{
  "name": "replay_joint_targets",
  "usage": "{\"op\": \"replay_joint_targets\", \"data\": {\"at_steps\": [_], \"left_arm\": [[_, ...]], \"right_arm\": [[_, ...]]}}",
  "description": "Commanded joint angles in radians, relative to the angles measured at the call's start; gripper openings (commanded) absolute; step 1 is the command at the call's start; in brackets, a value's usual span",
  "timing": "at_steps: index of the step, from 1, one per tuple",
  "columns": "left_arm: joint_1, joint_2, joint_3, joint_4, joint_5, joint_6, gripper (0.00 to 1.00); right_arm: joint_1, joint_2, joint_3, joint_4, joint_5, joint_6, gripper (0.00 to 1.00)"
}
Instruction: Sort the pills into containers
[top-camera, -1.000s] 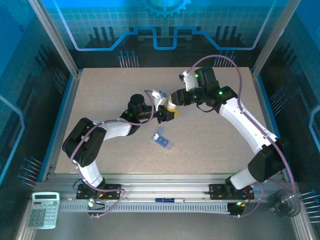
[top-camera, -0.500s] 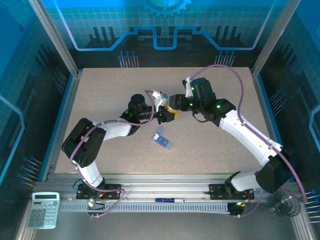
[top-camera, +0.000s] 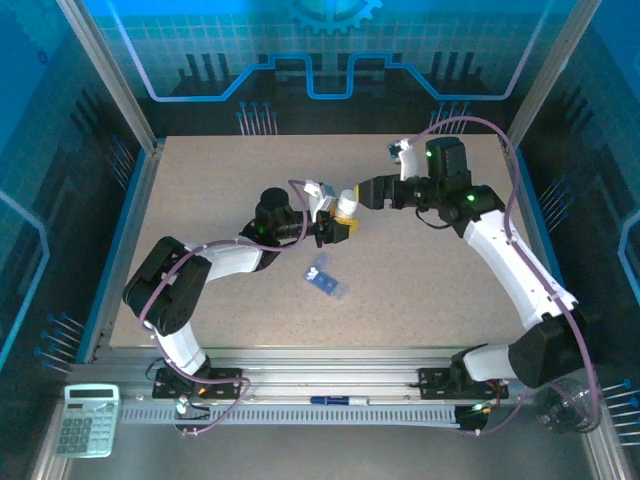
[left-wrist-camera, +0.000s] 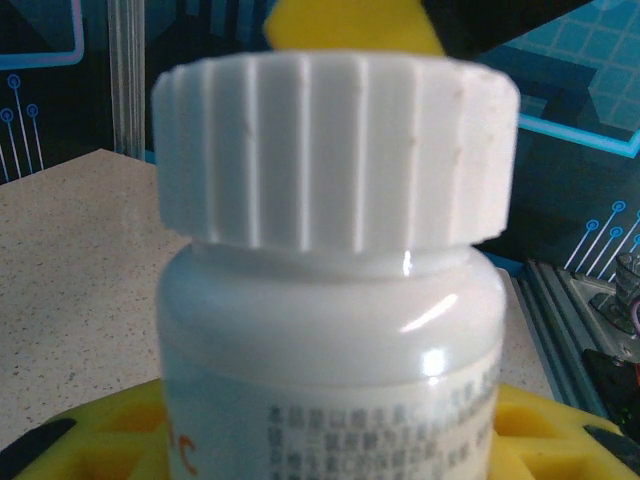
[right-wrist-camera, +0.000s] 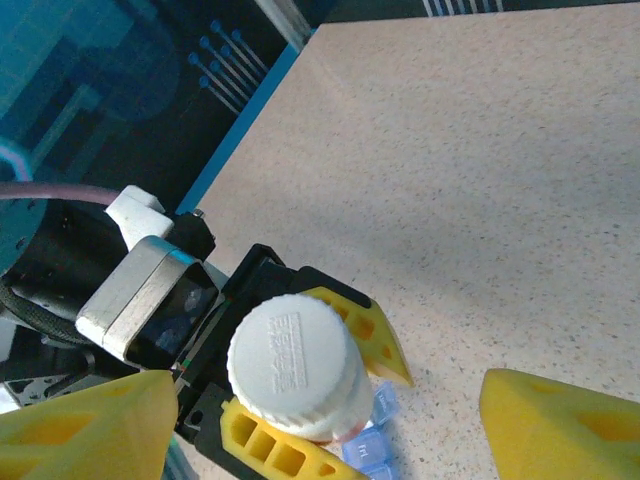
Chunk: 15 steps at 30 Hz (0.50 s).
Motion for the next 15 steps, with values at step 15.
{"op": "replay_joint_targets", "data": {"at_steps": [15], "left_arm": [[0.001,-0.024,0.037,0.031,0.021,0.019,0.0]], "right_arm": [[0.087,0.157,0.179,-0.142,0.013,-0.139,0.76]]}}
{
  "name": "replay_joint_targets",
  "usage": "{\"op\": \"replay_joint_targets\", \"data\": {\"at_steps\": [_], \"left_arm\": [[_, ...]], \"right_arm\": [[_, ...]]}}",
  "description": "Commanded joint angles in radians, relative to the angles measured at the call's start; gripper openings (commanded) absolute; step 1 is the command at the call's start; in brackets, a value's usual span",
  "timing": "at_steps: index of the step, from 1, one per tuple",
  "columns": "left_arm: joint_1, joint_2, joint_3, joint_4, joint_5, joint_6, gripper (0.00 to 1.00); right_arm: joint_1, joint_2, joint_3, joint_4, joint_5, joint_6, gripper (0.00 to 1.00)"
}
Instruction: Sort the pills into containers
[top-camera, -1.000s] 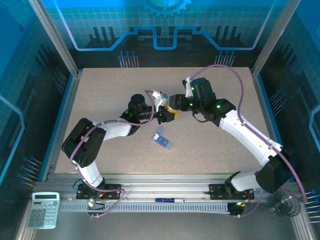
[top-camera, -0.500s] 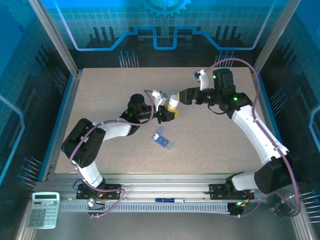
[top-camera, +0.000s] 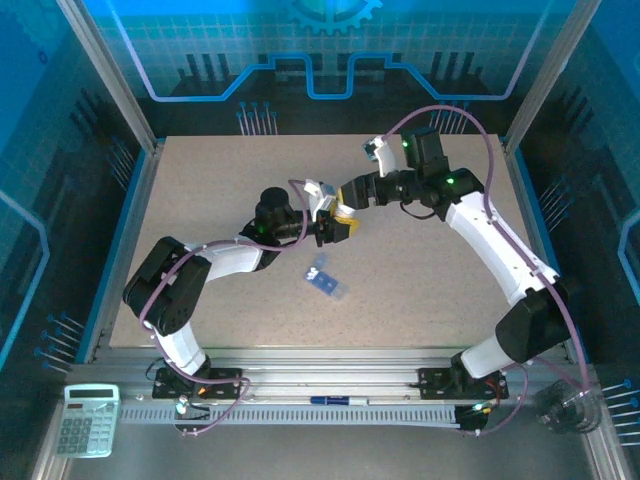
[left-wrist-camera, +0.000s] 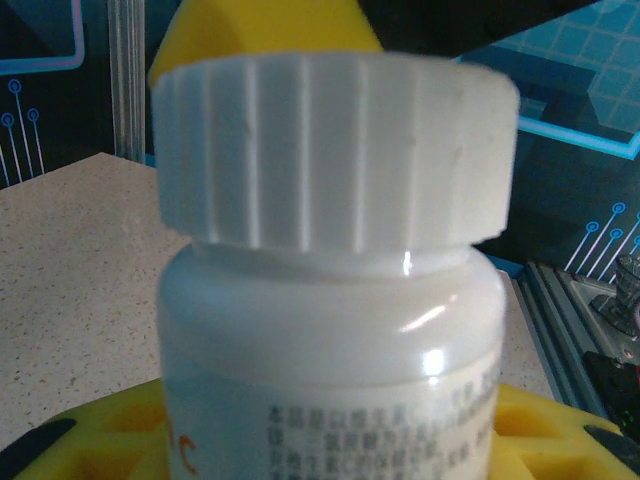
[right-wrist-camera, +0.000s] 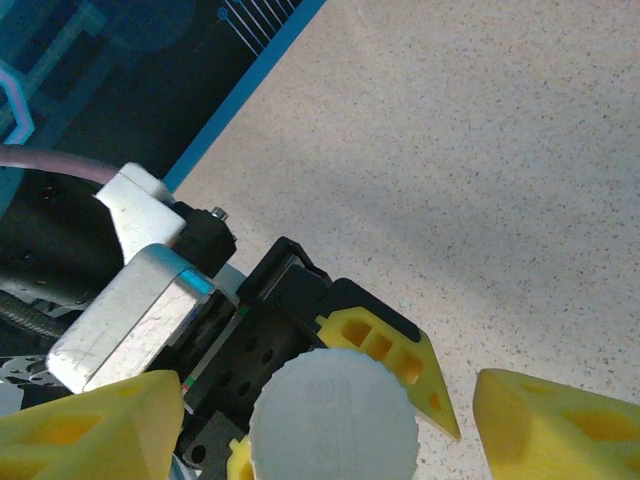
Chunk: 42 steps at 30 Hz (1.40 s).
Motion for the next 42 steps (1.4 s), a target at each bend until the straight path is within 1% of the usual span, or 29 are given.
{"op": "replay_joint_targets", "data": {"at_steps": [1,3,8,10,13,15,17,19,21,24,27,30,32,34,37,41,42], "left_arm": [[-0.001,-0.025,0.032,0.03,0.021,0.018,0.0],[0.0,-0.026,0.03,0.03,0.021,0.018,0.0],[0.0,-0.026,0.032,0.03,0.021,0.018,0.0],[0.0,-0.026,0.03,0.031,0.02,0.017,0.0],[0.0,-0.025,0.033,0.03,0.019,0.019,0.0],[0.0,-0.023,0.033,0.033,0.018,0.016,0.0],[0.0,-0.02,0.033,0.037,0.016,0.013,0.0],[0.0,-0.019,0.032,0.038,0.017,0.013,0.0],[0.001,-0.019,0.032,0.04,0.015,0.011,0.0],[0.001,-0.019,0.03,0.044,0.014,0.01,0.0],[0.001,-0.016,0.033,0.044,0.015,0.009,0.0],[0.0,-0.014,0.034,0.046,0.015,0.006,0.0],[0.001,-0.015,0.033,0.048,0.014,0.007,0.0],[0.0,-0.012,0.033,0.049,0.016,0.007,0.0],[0.0,-0.01,0.033,0.057,0.017,0.002,0.0],[0.001,-0.006,0.037,0.061,0.022,0.002,0.0],[0.0,-0.004,0.038,0.061,0.024,0.001,0.0]], "right_arm": [[0.012,0.019,0.034,-0.039,0.012,-0.029,0.75],[0.013,0.026,0.033,-0.042,0.009,-0.029,0.7],[0.022,0.035,0.023,-0.05,0.005,-0.032,0.5],[0.028,0.031,0.007,-0.043,0.017,-0.021,0.45],[0.042,0.004,-0.037,-0.008,0.062,0.032,0.41],[0.062,-0.017,-0.079,0.021,0.133,0.105,0.39],[0.091,-0.042,-0.132,0.054,0.241,0.203,0.37],[0.122,-0.07,-0.187,0.09,0.342,0.296,0.37],[0.151,-0.093,-0.237,0.133,0.405,0.367,0.38],[0.17,-0.107,-0.26,0.159,0.449,0.424,0.38],[0.171,-0.101,-0.241,0.151,0.449,0.432,0.4],[0.159,-0.091,-0.196,0.121,0.425,0.402,0.46],[0.135,-0.096,-0.169,0.105,0.386,0.377,0.54],[0.102,-0.117,-0.145,0.08,0.342,0.349,0.66],[0.048,-0.16,-0.128,0.038,0.278,0.297,0.78],[-0.023,-0.225,-0.154,0.053,0.165,0.222,0.87],[-0.044,-0.226,-0.153,0.056,0.125,0.199,0.87]]}}
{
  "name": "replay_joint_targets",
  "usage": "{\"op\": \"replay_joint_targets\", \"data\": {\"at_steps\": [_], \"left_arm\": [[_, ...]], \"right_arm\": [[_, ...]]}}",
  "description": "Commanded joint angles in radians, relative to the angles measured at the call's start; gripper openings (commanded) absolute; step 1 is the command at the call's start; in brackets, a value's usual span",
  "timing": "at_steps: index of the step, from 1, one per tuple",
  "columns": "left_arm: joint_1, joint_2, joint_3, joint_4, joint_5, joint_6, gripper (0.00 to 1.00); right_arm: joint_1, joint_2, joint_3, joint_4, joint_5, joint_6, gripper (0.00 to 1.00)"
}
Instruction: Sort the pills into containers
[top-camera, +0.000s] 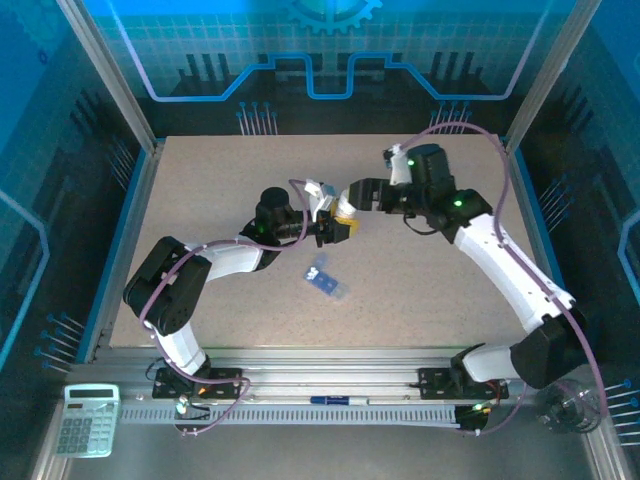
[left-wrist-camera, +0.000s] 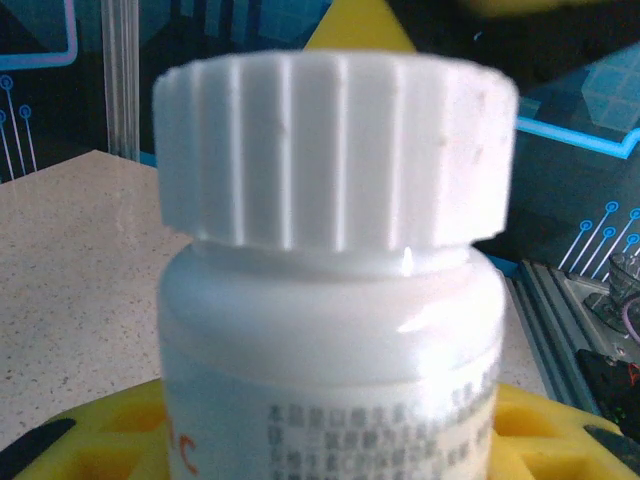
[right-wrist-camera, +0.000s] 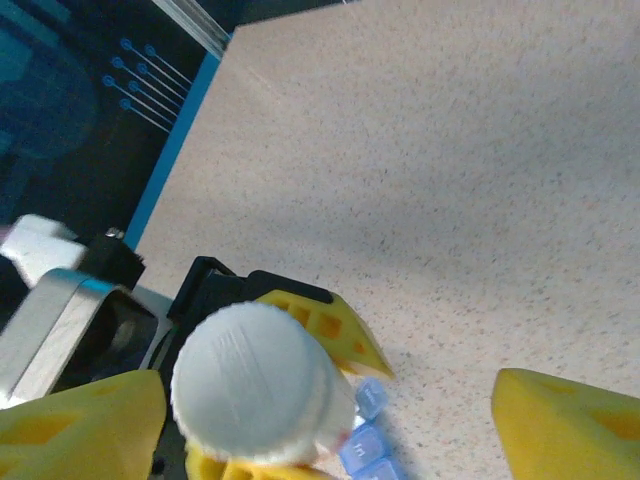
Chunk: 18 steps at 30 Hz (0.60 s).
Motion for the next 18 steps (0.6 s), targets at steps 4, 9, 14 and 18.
{"op": "replay_joint_targets", "data": {"at_steps": [4,9,14,18], "left_arm": [[0.001,-0.001,0.036,0.06,0.016,0.002,0.0],[0.005,-0.007,0.03,0.06,0.017,0.002,0.0],[0.008,-0.01,0.029,0.058,0.017,0.002,0.0],[0.008,-0.012,0.027,0.058,0.016,0.002,0.0]], "right_arm": [[-0.091,0.023,0.086,-0.086,-0.224,-0.187,0.85],[-0.075,0.137,0.214,-0.187,-0.227,-0.281,0.84],[-0.031,0.212,0.307,-0.245,-0.216,-0.32,0.83],[0.003,0.254,0.351,-0.279,-0.2,-0.346,0.79]]}}
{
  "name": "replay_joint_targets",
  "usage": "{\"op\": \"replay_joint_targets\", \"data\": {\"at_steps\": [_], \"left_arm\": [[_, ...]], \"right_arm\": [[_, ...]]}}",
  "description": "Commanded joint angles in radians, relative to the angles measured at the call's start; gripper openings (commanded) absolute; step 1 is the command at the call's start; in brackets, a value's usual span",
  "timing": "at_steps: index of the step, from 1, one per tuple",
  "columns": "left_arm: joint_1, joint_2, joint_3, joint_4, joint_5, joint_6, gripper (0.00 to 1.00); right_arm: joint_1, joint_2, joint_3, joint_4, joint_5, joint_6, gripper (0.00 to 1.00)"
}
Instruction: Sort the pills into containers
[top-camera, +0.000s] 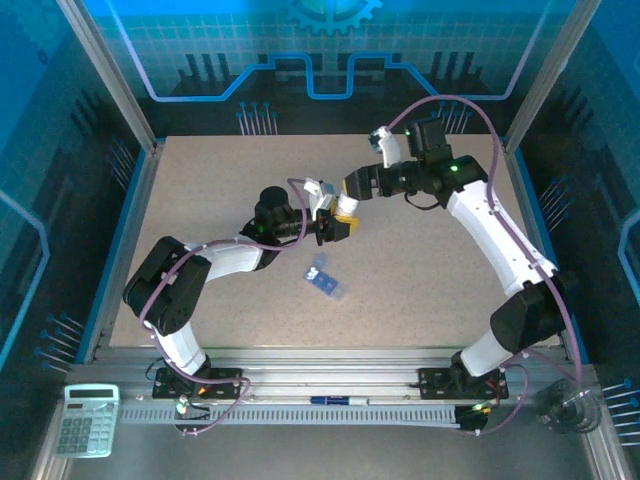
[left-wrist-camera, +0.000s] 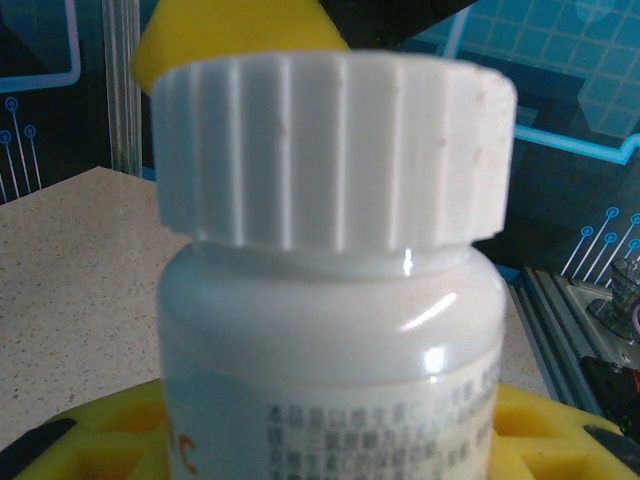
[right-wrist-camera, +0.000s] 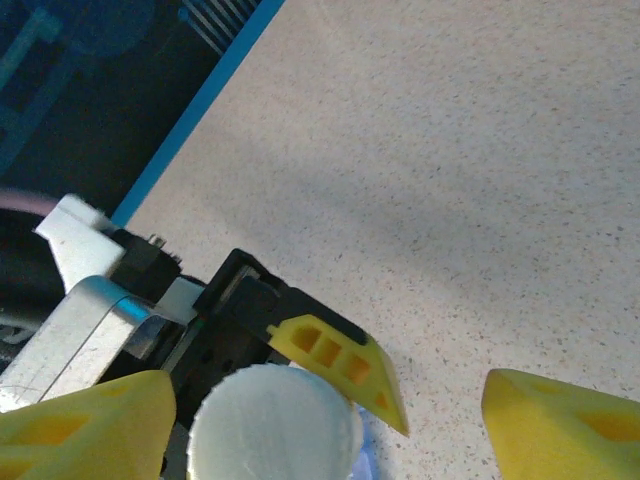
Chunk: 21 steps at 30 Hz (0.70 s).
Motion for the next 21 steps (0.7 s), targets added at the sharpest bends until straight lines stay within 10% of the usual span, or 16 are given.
{"op": "replay_joint_targets", "data": {"at_steps": [1,14,21], "left_arm": [[0.007,-0.012,0.021,0.04,0.017,0.002,0.0],[0.009,-0.012,0.019,0.04,0.018,0.001,0.0],[0.01,-0.007,0.021,0.054,0.016,-0.007,0.0]], "right_arm": [[0.028,0.024,0.052,-0.069,-0.007,-0.052,0.78],[0.052,0.039,0.004,-0.068,0.008,-0.037,0.47],[0.12,-0.044,-0.184,0.086,0.213,0.238,0.4]]}}
